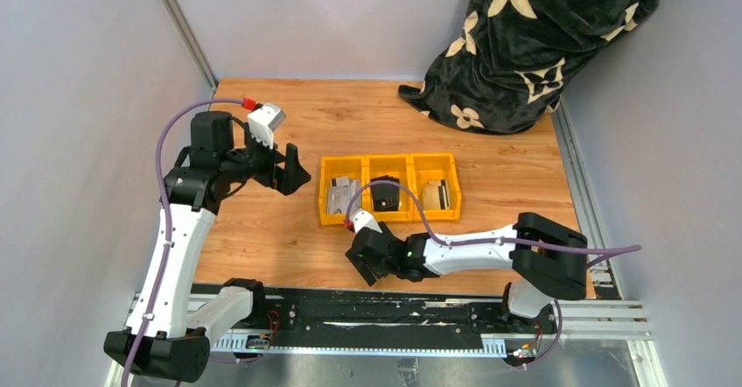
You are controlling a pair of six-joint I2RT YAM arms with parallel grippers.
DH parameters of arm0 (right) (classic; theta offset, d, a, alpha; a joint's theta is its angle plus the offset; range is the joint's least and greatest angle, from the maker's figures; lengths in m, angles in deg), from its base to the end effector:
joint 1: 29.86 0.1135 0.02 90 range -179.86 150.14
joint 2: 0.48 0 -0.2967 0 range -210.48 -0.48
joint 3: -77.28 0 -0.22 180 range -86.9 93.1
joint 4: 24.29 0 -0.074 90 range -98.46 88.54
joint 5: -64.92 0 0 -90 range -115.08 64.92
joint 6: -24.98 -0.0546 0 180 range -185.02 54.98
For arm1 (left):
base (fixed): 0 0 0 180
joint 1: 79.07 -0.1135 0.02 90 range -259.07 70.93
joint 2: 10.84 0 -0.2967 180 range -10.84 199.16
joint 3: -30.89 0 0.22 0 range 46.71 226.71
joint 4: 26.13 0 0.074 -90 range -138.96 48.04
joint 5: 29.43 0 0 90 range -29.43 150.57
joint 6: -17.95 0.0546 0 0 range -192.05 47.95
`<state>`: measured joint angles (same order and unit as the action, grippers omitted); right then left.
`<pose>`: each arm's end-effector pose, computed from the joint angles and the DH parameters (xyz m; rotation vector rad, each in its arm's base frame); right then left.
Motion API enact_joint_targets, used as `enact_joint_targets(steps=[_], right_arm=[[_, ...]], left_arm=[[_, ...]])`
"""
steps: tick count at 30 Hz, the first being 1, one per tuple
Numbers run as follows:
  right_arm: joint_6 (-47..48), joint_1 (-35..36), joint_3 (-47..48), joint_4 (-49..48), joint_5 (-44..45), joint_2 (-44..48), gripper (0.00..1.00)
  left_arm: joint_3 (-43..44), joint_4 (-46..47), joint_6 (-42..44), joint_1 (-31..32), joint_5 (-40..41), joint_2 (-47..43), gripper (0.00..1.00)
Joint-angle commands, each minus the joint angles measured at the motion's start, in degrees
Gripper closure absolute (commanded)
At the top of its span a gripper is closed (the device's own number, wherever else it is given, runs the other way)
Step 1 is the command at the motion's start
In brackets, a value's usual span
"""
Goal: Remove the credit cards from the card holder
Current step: Pick up the card holder from the corner of the board.
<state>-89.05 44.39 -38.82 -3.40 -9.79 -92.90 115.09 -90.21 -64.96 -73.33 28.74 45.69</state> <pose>0.0975 0.2928 0.2087 -0.9273 2.2646 0.4690 0.1445 -0.0435 0.3917 0.5442 2.0878 -0.5962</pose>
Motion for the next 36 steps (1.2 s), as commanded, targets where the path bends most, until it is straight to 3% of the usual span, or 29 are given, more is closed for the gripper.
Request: enact_joint_targets(steps=[1, 8, 15, 24, 32, 36], right_arm=[[0.46, 0.79, -3.60, 1.24, 2.43, 4.94, 0.27], [4.41, 0.93, -2.93, -0.45, 6.00, 14.04, 0.29], [11.71, 0.93, 4.98, -3.61, 7.49, 20.49, 0.29], [16.79, 0.98, 13.61, -9.50, 3.93, 19.50, 0.29], [18.59, 1.36, 15.74, -13.68, 2.62, 18.30, 0.29], [19.74, 1.47, 18.38, -13.94, 2.43, 16.43, 0.29]], left_arm=[[0.70, -1.02, -0.34, -0.29, -2.68, -1.15, 0.00], [-0.85, -1.26, -3.26, -0.29, -9.12, -2.68, 0.00], [-2.88, -1.22, -8.64, -0.23, -18.46, -2.73, 0.00], [-2.78, -1.15, -14.14, -0.11, -28.06, -3.07, 0.00], [-3.23, -1.15, -15.75, -0.09, -29.72, -4.16, 0.00], [-4.23, -1.17, -15.79, -0.02, -30.06, -3.69, 0.11]])
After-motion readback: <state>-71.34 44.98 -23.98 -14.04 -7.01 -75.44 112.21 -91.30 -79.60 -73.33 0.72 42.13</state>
